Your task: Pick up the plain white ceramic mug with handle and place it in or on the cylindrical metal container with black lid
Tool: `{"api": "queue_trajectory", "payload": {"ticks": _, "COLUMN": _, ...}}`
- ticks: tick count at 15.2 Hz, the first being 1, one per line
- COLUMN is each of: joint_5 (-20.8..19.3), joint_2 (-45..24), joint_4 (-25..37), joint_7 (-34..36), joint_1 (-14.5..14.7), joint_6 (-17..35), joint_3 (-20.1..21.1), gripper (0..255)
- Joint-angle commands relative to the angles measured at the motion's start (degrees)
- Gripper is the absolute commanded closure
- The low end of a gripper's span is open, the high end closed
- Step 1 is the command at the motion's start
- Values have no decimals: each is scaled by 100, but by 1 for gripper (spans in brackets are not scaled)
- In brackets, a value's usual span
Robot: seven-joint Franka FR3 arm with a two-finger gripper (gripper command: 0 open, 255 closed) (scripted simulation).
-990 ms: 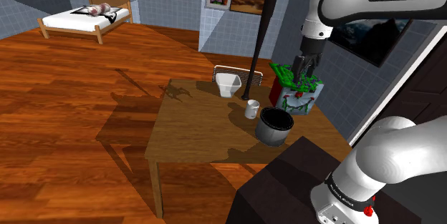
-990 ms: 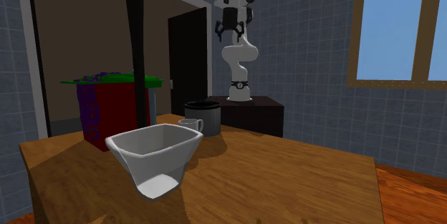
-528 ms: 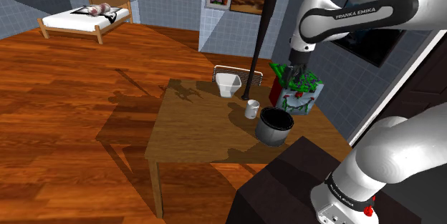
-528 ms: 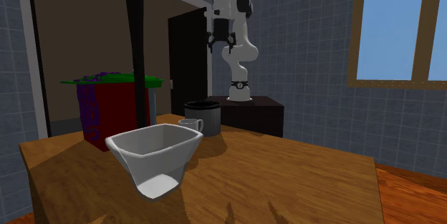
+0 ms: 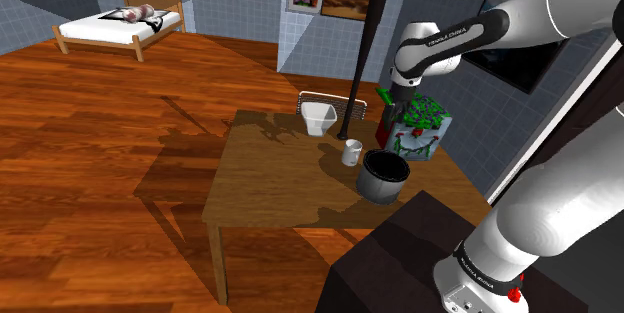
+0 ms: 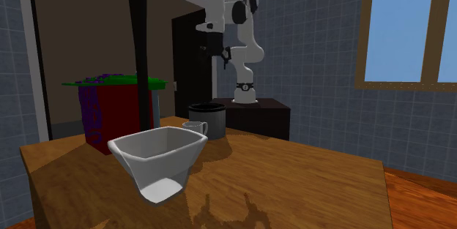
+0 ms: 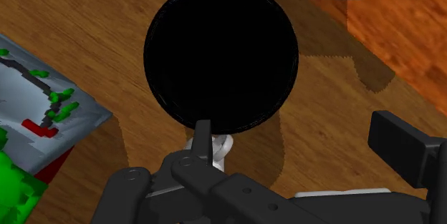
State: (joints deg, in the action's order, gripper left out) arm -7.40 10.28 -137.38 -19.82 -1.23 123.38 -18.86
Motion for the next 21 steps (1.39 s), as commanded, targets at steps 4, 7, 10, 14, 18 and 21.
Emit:
{"api": "queue_trajectory", "payload": {"ticks": 4, "joint_5": 498, "joint_2": -1222, "joint_4": 567, "joint_7": -761, "joint_1": -13, "joint_6": 650, "joint_3": -193, "gripper": 0}}
{"api": "queue_trajectory", "payload": {"ticks": 7, "joint_5": 875, "joint_2": -1951, "joint_4": 991, "joint_7": -1227, "joint_1": -105, "joint_6": 924, "joint_3": -186, "gripper": 0}}
{"api": "queue_trajectory", "payload": {"ticks": 10, "joint_5": 1238, "joint_2": -2669, "joint_4": 1488, "joint_7": -1658, "joint_1": -264, "joint_6": 1112, "joint_3": -96, "gripper": 0}}
{"api": "queue_trajectory", "payload": {"ticks": 14, "joint_5": 1620, "joint_2": -3601, "joint_4": 2260, "joint_7": -2126, "joint_1": -542, "joint_6": 1243, "joint_3": 108, "gripper": 0}}
{"api": "queue_trajectory", "payload": {"ticks": 18, "joint_5": 1865, "joint_2": -4519, "joint_4": 3165, "joint_7": -2465, "joint_1": -832, "joint_6": 1251, "joint_3": 330, "gripper": 0}}
{"api": "queue_trajectory", "payload": {"ticks": 21, "joint_5": 1970, "joint_2": -5219, "joint_4": 3946, "joint_7": -2646, "joint_1": -1036, "joint_6": 1179, "joint_3": 483, "gripper": 0}}
